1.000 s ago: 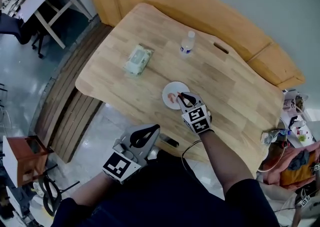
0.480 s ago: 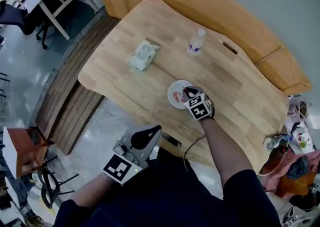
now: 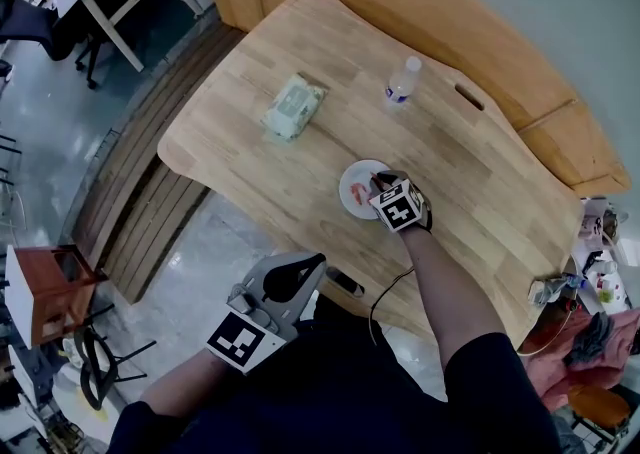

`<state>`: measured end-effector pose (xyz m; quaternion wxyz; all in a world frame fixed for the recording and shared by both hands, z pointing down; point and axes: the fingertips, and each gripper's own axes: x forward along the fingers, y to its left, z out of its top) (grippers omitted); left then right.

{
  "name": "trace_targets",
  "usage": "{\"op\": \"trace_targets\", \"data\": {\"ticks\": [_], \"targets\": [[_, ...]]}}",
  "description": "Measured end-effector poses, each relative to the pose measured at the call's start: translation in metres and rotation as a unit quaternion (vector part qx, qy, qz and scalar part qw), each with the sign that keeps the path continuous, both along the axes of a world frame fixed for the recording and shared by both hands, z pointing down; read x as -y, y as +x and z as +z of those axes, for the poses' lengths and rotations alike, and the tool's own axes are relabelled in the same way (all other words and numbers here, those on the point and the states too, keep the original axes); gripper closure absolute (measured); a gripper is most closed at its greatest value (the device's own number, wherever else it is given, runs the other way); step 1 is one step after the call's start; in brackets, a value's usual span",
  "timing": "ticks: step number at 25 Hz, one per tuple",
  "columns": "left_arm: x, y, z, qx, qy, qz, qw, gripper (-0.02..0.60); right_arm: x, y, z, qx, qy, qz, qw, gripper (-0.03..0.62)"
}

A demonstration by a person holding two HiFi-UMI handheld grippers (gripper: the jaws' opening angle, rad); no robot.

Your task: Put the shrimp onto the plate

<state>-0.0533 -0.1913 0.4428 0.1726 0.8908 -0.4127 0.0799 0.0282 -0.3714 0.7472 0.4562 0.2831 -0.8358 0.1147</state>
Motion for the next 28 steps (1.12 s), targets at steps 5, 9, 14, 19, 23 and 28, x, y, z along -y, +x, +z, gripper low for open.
{"op": "trace_targets", "data": {"ticks": [5, 9, 14, 19, 23, 28], "targets": [[0.001, -0.001, 0.000, 0.000, -0.004, -0.001, 1.0000, 0.577, 0.001, -0.002, 0.005, -0.010, -0.004, -0.008, 1.000, 0.530], [0.001, -0.001, 0.000, -0.001, -0.005, -0.003, 1.0000, 0.578, 0.001, -0.002, 0.009, -0.017, -0.006, -0.011, 1.000, 0.529], [0.000, -0.003, 0.001, 0.000, -0.009, -0.004, 1.0000, 0.577, 0.002, -0.005, 0.012, -0.019, -0.008, -0.009, 1.000, 0.523], [-0.003, -0.005, 0.001, 0.001, -0.010, -0.005, 0.9999, 0.577, 0.003, -0.007, 0.012, -0.018, -0.007, -0.004, 1.000, 0.515], [-0.005, -0.006, 0.001, 0.001, -0.009, -0.004, 1.0000, 0.577, 0.005, -0.005, 0.009, -0.012, -0.001, 0.003, 1.000, 0.485], [-0.008, -0.007, -0.004, 0.000, -0.004, 0.003, 1.0000, 0.577, 0.003, -0.002, -0.009, 0.007, 0.017, 0.013, 1.000, 0.480]]}}
